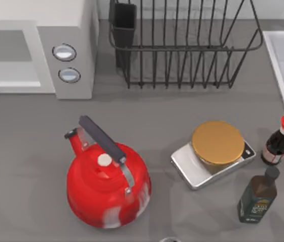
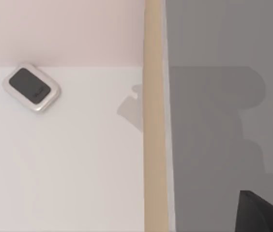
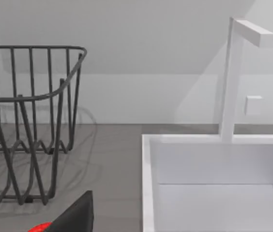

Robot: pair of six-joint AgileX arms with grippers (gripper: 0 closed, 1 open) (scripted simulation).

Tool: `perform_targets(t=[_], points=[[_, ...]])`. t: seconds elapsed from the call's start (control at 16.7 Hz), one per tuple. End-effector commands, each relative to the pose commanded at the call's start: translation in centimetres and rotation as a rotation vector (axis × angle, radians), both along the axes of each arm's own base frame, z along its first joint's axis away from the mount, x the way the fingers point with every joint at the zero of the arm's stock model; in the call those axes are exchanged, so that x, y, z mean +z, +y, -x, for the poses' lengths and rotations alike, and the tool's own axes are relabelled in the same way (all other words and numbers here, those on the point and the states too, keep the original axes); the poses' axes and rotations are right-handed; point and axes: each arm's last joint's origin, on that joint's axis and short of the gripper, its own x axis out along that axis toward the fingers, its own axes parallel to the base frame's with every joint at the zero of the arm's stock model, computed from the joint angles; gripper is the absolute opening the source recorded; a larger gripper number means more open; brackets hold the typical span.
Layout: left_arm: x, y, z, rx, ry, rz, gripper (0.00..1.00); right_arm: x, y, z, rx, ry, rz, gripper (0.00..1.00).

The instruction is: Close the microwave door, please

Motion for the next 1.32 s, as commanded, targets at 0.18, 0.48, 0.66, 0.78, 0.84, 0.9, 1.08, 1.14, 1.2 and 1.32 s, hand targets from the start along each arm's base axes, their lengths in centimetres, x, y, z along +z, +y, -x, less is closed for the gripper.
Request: perform_targets(t=[0.18, 0.48, 0.66, 0.78, 0.84, 0.9, 1.08, 1.14, 1.2, 1.32], points=[[0.1, -0.1, -0.1, -0.004, -0.001, -0.001, 0.0, 0.0, 0.0, 0.0, 0.0, 0.0, 0.0, 1.0], [0.6, -3.5, -0.5, -0.005, -0.001, -0.007, 0.0, 0.0, 0.0, 0.0, 0.0, 0.0, 0.0, 1.0], [0.1, -7.6, -0.1, -0.005, 0.009, 0.006, 0.0, 0.0, 0.0, 0.0, 0.0, 0.0, 0.0, 1.0], [0.1, -9.4, 0.1, -0.005, 0.003, 0.002, 0.0, 0.0, 0.0, 0.0, 0.0, 0.0, 0.0, 1.0], [0.1, -9.9, 0.1, -0.004, 0.0, 0.0, 0.0, 0.0, 0.0, 0.0, 0.0, 0.0, 0.0, 1.0], [0.1, -10.1, 0.1, -0.004, -0.001, -0.001, 0.0, 0.0, 0.0, 0.0, 0.0, 0.0, 0.0, 1.0], [0.1, -10.0, 0.2, -0.002, 0.0, 0.005, 0.0, 0.0, 0.0, 0.0, 0.0, 0.0, 0.0, 1.0], [0.1, -10.1, 0.1, -0.002, 0.001, 0.005, 0.0, 0.0, 0.0, 0.0, 0.0, 0.0, 0.0, 1.0], [0.1, -10.5, 0.1, -0.001, 0.004, 0.005, 0.0, 0.0, 0.0, 0.0, 0.0, 0.0, 0.0, 1.0], [0.3, -12.2, -0.1, -0.001, 0.007, 0.003, 0.0, 0.0, 0.0, 0.0, 0.0, 0.0, 0.0, 1.0]])
